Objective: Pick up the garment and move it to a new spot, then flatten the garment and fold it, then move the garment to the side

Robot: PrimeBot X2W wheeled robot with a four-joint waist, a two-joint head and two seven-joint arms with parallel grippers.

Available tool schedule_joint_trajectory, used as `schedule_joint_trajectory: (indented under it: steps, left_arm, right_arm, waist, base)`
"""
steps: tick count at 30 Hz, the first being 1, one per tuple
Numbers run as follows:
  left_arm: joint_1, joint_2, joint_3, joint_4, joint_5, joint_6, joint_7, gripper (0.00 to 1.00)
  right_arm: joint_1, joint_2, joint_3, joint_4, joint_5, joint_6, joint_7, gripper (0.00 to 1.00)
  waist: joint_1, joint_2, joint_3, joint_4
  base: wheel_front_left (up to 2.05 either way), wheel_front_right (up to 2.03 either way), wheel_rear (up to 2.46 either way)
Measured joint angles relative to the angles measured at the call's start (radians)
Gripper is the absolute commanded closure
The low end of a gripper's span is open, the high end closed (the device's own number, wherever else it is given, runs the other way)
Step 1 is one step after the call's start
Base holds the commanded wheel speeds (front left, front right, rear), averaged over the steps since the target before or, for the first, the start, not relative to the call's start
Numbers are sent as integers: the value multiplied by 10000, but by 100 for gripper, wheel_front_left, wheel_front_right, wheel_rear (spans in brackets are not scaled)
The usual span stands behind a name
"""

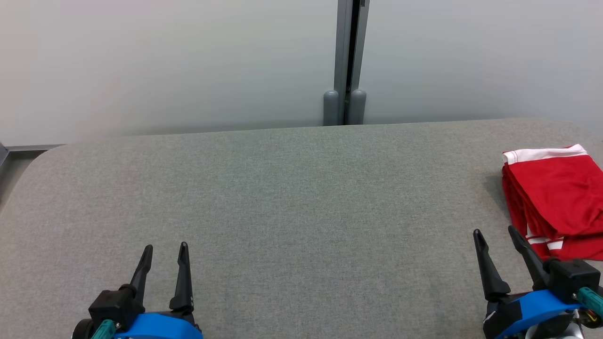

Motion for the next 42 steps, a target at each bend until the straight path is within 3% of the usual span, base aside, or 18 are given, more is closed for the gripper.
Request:
schedule_joint_trajectory:
  steps: [23, 24, 30, 42]
  left_arm:
    - [-1, -19, 21, 456, 59, -128, 0, 0]
    - [0, -12, 13, 483, 56, -136, 2, 100]
    - [324, -105, 15, 943, 4, -136, 73, 100]
    - [344, -167, 318, 780, -2073, -136, 679, 100]
  right_arm:
    - [55, 230, 180, 247, 100, 0, -52, 0]
    - [55, 228, 178, 282, 105, 0, -54, 100]
    - [159, 313, 203, 811, 142, 0, -17, 100]
    - [146, 439, 40, 872, 2301, 0, 380, 100]
  waist:
    - [1, 0, -49, -44]
    - [1, 0, -49, -44]
    - [2, 0, -49, -45]
    - [2, 0, -42, -37]
  base:
    - [0, 0, 0]
    - [0, 0, 0]
    - [0, 0, 0]
    - [0, 0, 0]
